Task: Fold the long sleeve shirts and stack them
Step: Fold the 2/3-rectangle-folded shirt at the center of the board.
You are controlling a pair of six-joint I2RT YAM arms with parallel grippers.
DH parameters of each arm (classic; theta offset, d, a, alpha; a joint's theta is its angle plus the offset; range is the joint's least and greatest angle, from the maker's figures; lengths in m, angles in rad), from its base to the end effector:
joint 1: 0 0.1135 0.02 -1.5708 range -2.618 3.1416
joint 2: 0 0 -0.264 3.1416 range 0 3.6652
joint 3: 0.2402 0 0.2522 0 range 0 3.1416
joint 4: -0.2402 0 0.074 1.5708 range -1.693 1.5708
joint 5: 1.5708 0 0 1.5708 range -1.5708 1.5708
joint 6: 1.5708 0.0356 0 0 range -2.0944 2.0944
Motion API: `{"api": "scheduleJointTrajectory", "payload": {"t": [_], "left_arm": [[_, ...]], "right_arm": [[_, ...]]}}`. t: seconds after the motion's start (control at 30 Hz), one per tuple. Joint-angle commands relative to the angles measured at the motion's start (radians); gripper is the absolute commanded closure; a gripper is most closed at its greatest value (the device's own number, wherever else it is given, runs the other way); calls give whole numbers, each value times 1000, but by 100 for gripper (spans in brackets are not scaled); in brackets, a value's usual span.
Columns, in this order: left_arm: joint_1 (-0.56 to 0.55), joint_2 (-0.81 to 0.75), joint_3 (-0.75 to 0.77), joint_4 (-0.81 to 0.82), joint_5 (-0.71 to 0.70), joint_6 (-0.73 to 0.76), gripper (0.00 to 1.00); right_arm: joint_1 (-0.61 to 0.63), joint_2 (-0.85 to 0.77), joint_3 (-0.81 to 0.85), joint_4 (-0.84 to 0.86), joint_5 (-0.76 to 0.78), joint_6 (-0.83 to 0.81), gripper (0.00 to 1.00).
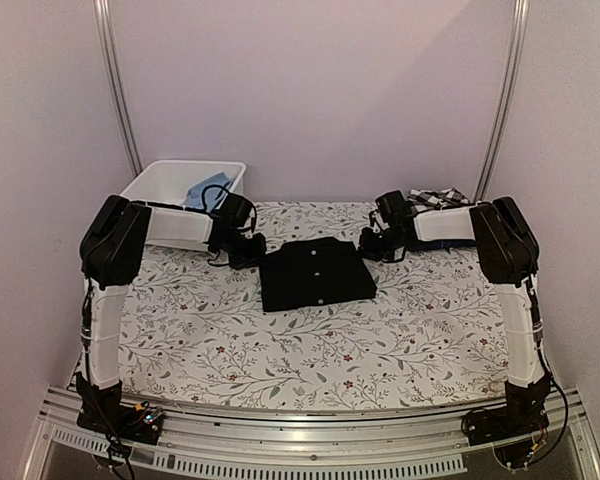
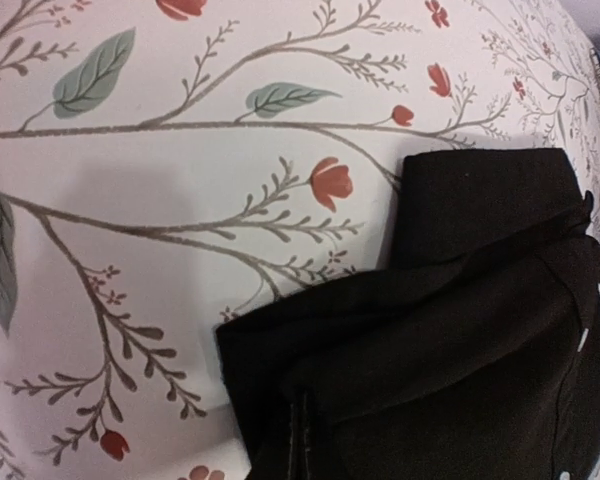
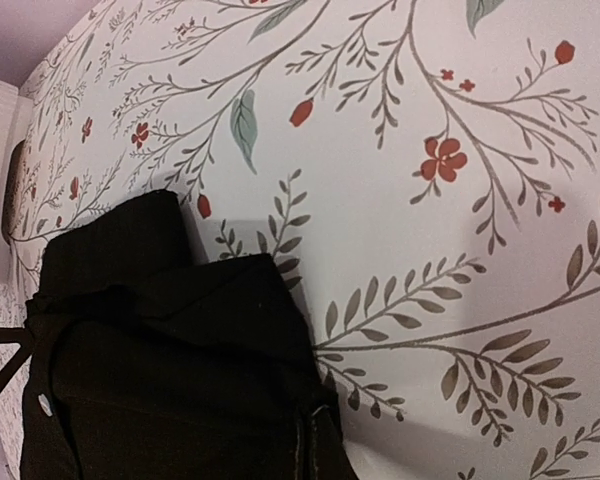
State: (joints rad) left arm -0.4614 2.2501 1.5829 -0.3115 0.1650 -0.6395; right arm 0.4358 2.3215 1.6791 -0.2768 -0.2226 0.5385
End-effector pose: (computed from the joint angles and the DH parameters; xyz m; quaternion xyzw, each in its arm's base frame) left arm 0.4239 -0.2173 0.1239 -0.0608 0.9516 -0.2193 0.2066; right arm 0.4482 0.2174 0.1214 0.0128 0.9421 0.2419 0.2318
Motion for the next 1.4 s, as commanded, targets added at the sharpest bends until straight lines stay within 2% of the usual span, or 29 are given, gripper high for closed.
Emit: {"api": "scheduleJointTrajectory", "payload": {"t": [0.0, 0.27, 0.4, 0.57, 0.7, 1.0, 1.37], "left_arm": [[-42, -92, -145, 9, -19, -14, 100], [-207, -374, -517, 87, -60, -100, 100], [-289, -524, -663, 83, -87, -171, 100], [-335, -679, -751, 36, -119, -221, 100], [-341, -747, -773, 11, -126, -226, 100], [-311, -747, -732, -1, -146, -192, 100], [-188, -626, -692, 41, -104, -144, 100]], "right_arm": [[32, -88, -206, -2, 10, 2, 100], [144, -442, -699, 135, 31, 118, 100], [212, -628, -880, 146, 69, 195, 100], [249, -845, -978, 120, 119, 253, 100], [252, -930, -988, 93, 130, 250, 100], [250, -928, -936, 112, 192, 206, 100], [200, -657, -791, 223, 208, 126, 100]]}}
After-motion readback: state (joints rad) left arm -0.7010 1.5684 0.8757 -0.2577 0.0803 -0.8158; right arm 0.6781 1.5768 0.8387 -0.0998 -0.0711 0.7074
